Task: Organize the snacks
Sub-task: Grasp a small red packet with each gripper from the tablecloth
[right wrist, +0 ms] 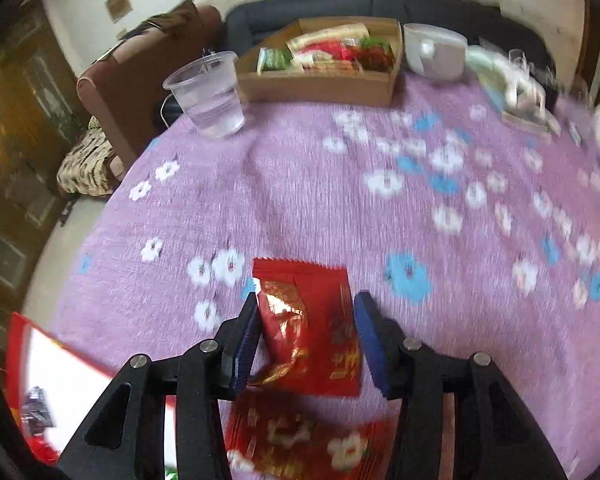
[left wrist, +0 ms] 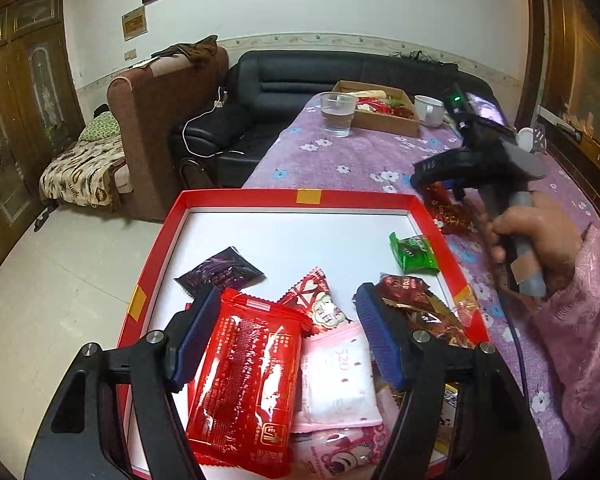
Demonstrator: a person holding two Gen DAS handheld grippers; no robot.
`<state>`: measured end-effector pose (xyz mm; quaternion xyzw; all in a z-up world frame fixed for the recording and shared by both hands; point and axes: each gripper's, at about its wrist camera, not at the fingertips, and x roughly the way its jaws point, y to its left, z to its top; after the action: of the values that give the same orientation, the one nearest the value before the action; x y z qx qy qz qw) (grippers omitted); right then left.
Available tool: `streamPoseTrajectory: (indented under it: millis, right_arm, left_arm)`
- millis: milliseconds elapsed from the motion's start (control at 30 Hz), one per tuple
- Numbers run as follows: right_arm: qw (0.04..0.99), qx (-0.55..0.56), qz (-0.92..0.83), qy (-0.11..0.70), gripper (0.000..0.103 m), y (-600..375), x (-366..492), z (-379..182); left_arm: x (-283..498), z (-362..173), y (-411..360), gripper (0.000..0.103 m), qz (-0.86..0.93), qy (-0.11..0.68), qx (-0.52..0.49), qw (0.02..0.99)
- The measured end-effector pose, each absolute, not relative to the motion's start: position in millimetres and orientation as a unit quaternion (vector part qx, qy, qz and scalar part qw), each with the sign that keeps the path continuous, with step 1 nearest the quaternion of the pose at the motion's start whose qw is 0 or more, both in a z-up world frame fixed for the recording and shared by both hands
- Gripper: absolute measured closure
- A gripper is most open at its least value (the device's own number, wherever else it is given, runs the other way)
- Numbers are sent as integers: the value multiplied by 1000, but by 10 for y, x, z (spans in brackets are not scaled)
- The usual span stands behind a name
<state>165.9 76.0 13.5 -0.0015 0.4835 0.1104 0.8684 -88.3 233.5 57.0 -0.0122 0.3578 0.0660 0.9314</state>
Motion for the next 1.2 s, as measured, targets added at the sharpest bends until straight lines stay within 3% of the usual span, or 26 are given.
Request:
streamPoseTrajectory:
  millis: [133,300,433,667,800,1000,1200]
  right_arm:
    - [866,-45,100,488,65,729,1556,110]
    - [864,-38,141,481,68,404,1308,118]
    - [870,-111,160,453,74,437,887,116]
    - [856,-119,235,444,73,70,84,102]
    - [856,-68,267,437,78,-391,-251,201]
    - [897,55,203,388,79,-1204,107,356]
    - [865,100,203,447,82,-1413,323,97]
  left_arm:
    - [-853,592,2247,33,53,360,-17,931]
    - [-797,596,1997,33,30,366,-7,930]
    - [-758,583,1797,33,14,378,-4,926]
    - [-761,559,1451,33,-3,396,23,918]
    - [-676,559,1140,33,-29,401,44,915]
    - [-189,517,783,28,-27,407,75,910]
    - [265,253,568,28,-8,472,83,878]
